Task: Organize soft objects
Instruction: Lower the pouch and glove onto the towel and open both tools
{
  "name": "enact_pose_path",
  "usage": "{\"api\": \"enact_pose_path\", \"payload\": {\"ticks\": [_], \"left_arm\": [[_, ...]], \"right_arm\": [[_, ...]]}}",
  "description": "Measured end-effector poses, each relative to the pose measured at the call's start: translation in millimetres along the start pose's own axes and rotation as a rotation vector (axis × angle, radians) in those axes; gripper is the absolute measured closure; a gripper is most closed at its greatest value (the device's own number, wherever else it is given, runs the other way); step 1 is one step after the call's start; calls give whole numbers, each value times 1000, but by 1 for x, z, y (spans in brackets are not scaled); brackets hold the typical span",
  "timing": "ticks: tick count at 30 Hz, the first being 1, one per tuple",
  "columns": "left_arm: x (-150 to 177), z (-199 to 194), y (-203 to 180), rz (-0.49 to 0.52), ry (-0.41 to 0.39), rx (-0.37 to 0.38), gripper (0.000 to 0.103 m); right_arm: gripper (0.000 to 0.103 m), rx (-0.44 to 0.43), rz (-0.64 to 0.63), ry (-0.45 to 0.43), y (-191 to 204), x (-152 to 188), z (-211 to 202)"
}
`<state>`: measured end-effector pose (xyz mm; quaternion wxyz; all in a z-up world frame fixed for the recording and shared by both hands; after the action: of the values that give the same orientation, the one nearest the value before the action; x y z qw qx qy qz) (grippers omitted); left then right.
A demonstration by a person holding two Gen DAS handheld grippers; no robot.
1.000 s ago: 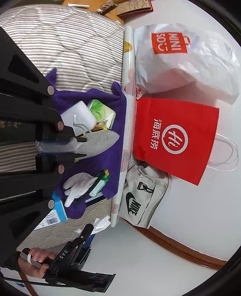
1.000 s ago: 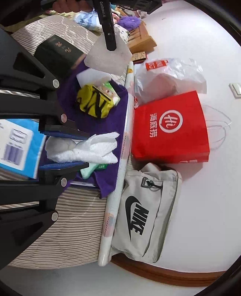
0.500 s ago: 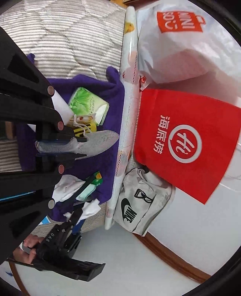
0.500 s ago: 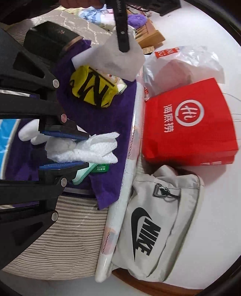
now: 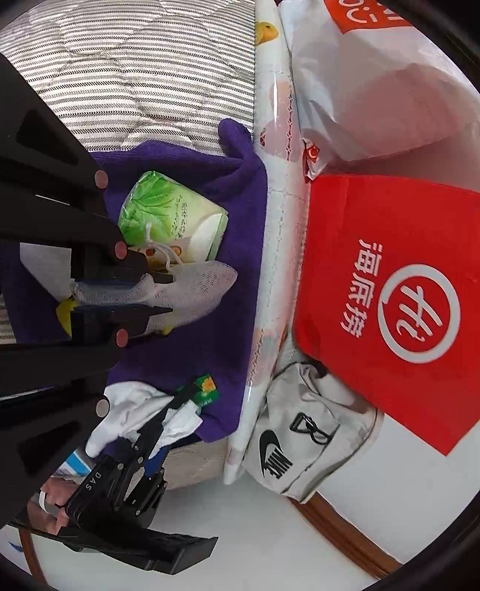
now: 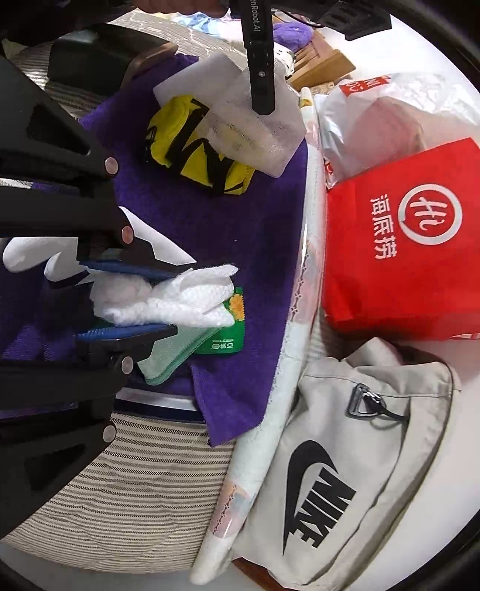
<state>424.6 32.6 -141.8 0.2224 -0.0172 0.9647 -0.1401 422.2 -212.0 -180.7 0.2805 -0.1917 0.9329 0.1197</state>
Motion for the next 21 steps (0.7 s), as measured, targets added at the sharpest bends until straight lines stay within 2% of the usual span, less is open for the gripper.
{"api": "enact_pose_path", "payload": {"ticks": [4,8,10,11,15,16,20,21], "left_arm": [[-1,3,2,-2,-3,-13,95],[-1,5,4,4,5,-27,89],[-1,5,4,8,11,-33,85],[-1,3,3,14,4,-35,82],[-1,-3,1,44,-23,-77,58],[-1,-4,1,50,-26,-82,57],[-2,-9,2,50,-38,-85,44],[-2,-11,2,52,-41,-91,44]], "right_arm": [[76,6,9,14,-2,1,3],[74,12,5,22,-1,0,5],[69,15,2,24,0,-1,5],[61,15,0,26,0,-1,5],[47,33,-7,14,1,-2,2],[45,30,-6,14,1,-2,1],[28,53,12,-11,0,-5,-7],[28,61,18,-17,-1,-6,-9]]}}
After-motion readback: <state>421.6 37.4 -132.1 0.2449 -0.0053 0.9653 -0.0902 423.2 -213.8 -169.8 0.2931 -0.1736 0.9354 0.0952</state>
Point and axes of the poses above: each gripper's, at about its wrist camera, not at the fingertips, and z roughly the way its jaws point, y to its left, x to its underside, the point moved 3 cm from there along z, roughly the way its jaws point, and after that the axes turned 5 degrees about -x, right-handed, at the moved point
